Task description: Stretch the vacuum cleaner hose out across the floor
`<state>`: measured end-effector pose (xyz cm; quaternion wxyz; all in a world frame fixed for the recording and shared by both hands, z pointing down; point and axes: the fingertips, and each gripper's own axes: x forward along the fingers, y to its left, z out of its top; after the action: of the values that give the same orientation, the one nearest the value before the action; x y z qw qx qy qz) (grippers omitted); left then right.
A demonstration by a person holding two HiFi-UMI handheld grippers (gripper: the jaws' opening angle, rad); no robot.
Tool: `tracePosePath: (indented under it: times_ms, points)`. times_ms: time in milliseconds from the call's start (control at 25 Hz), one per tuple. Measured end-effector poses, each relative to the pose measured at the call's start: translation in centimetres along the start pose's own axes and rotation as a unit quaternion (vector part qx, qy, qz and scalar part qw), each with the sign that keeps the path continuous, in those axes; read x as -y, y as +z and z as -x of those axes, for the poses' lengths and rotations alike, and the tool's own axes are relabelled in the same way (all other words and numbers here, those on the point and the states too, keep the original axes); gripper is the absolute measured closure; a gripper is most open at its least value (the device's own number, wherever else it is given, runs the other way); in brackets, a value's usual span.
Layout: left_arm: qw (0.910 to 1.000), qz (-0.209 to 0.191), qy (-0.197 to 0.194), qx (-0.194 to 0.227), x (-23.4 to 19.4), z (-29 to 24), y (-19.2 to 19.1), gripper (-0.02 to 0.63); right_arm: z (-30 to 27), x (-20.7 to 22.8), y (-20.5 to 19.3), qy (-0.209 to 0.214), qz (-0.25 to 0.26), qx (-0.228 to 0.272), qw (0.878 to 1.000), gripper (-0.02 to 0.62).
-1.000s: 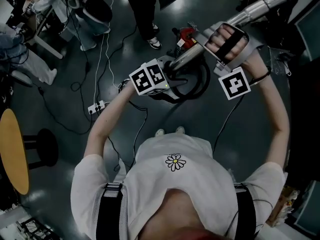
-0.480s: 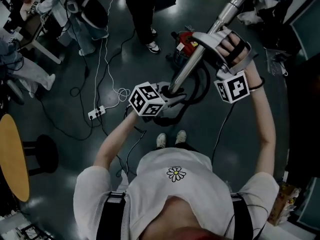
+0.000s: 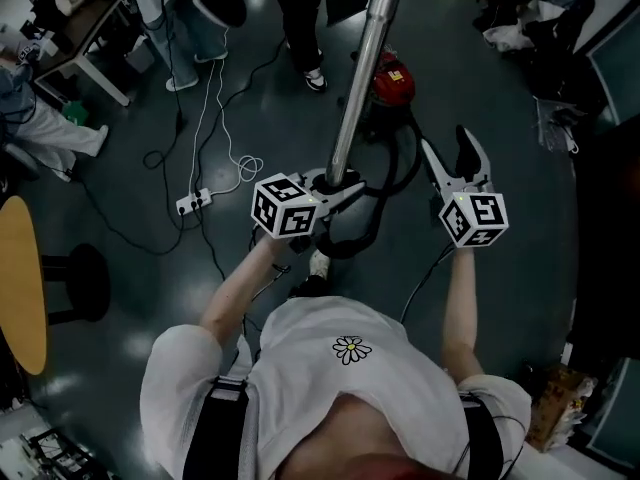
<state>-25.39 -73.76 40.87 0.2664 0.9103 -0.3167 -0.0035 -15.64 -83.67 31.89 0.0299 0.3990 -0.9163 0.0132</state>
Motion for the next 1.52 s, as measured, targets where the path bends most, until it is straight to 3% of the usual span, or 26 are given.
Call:
tracePosePath:
  times_ms: [40, 80, 160, 200, 240, 320, 440, 600, 680, 800, 840, 880, 1000, 1040, 1080, 1160, 1200, 1240, 1280, 1320, 1440, 1520]
  points:
    - [0.9999, -0.004, 0.009, 0.006, 1.0, 0.6, -0.1, 0.509, 1.6, -0.8, -4.3, 0.002, -0.116, -0.028, 0.993, 0.25]
    - [0.9997, -0.007, 0.018, 0.013, 2.0, 1.2, -0.1, 0.508, 3.3, -1.9, -8.5, 0.012, -0.232, -0.053, 0.971, 0.25]
    - [0.9989, -0.002, 0.035, 0.03, 4.1, 1.4, 0.2, 0.509, 7.0, -3.7, -15.2, 0.027, -0.417, -0.08, 0.905, 0.25]
    - [0.9984, 0.004, 0.041, 0.038, 5.1, 1.2, 0.5, 0.509, 8.8, -4.1, -17.7, 0.023, -0.474, -0.09, 0.876, 0.25]
    - [0.9979, 0.012, 0.044, 0.045, 6.0, 0.9, 0.8, 0.509, 10.5, -4.5, -19.8, 0.012, -0.51, -0.102, 0.854, 0.25]
    - [0.9969, 0.029, 0.047, 0.056, 7.6, 0.4, 1.0, 0.509, 13.3, -5.3, -23.8, -0.013, -0.559, -0.129, 0.819, 0.25]
    - [0.9946, 0.042, 0.049, 0.082, 9.9, 1.0, 0.0, 0.509, 16.8, -7.5, -29.6, -0.045, -0.642, -0.136, 0.754, 0.25]
    - [0.9907, 0.05, 0.05, 0.116, 13.0, 3.4, -1.4, 0.509, 21.0, -8.2, -31.3, -0.05, -0.728, -0.077, 0.679, 0.252]
    - [0.9883, 0.057, 0.053, 0.131, 13.7, 3.9, -1.8, 0.508, 22.3, -7.6, -31.6, -0.06, -0.745, -0.056, 0.662, 0.252]
    - [0.9823, 0.077, 0.045, 0.165, 14.3, 4.4, -1.4, 0.508, 23.9, -8.1, -32.8, -0.065, -0.75, -0.062, 0.656, 0.252]
    - [0.9794, 0.085, 0.038, 0.179, 14.6, 4.8, -1.0, 0.509, 24.0, -8.8, -32.9, -0.055, -0.762, -0.058, 0.643, 0.252]
    - [0.9767, 0.091, 0.031, 0.192, 14.9, 5.3, -0.6, 0.508, 23.8, -9.6, -32.5, -0.04, -0.781, -0.043, 0.622, 0.252]
    - [0.9702, 0.096, -0.003, 0.222, 16.1, 6.6, 0.0, 0.508, 22.5, -10.6, -30.0, 0.021, -0.848, 0.047, 0.528, 0.25]
    - [0.9684, 0.098, -0.016, 0.229, 16.5, 6.8, -0.1, 0.508, 22.1, -10.6, -28.8, 0.048, -0.857, 0.073, 0.508, 0.25]
    - [0.9667, 0.102, -0.027, 0.233, 16.8, 6.9, -0.3, 0.509, 21.7, -10.7, -27.6, 0.074, -0.86, 0.094, 0.497, 0.251]
    - [0.9645, 0.112, -0.046, 0.234, 17.1, 6.8, -0.5, 0.509, 21.2, -11.0, -25.8, 0.109, -0.859, 0.113, 0.487, 0.252]
    - [0.9649, 0.115, -0.051, 0.23, 17.2, 6.6, -0.6, 0.509, 21.1, -11.1, -25.4, 0.109, -0.856, 0.113, 0.493, 0.253]
    - [0.9676, 0.113, -0.052, 0.22, 17.2, 6.3, -0.5, 0.508, 21.2, -10.9, -25.3, 0.097, -0.851, 0.109, 0.505, 0.27]
    - [0.9728, 0.105, -0.046, 0.201, 17.0, 5.8, -0.7, 0.508, 21.3, -10.4, -25.5, 0.077, -0.845, 0.109, 0.518, 0.352]
    - [0.9799, 0.096, -0.035, 0.172, 16.6, 5.3, -1.1, 0.508, 21.6, -9.5, -25.5, 0.054, -0.839, 0.119, 0.528, 0.377]
    - [0.9964, 0.073, 0.006, 0.041, 15.1, 4.4, -4.1, 0.491, 23.3, -6.0, -24.7, -0.004, -0.808, 0.185, 0.56, 0.387]
    - [0.9963, 0.075, 0.023, -0.035, 14.3, 4.2, -6.9, 0.446, 24.6, -3.5, -23.4, -0.025, -0.771, 0.217, 0.598, 0.388]
